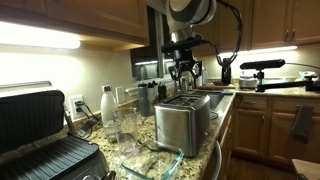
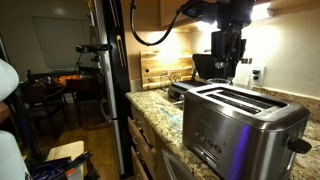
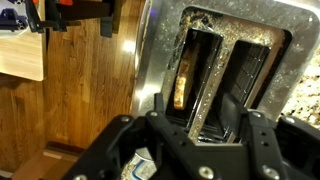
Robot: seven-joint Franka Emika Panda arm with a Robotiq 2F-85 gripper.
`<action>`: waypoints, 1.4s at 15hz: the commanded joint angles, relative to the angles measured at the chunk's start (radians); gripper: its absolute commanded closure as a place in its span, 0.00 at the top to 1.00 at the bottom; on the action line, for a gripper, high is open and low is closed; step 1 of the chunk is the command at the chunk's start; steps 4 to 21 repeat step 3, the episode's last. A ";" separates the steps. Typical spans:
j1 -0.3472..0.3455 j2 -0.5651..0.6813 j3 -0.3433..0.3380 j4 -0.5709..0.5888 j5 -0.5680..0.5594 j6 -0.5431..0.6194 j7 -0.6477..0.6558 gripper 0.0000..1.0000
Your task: Pick up one slice of bread from the glass bowl and place it inside the left slot of the toaster
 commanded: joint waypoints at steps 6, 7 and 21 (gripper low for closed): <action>0.009 0.001 -0.010 0.003 0.000 -0.003 -0.001 0.63; 0.009 0.001 -0.010 0.003 0.000 -0.003 -0.001 0.63; 0.009 0.001 -0.010 0.003 0.000 -0.003 -0.001 0.63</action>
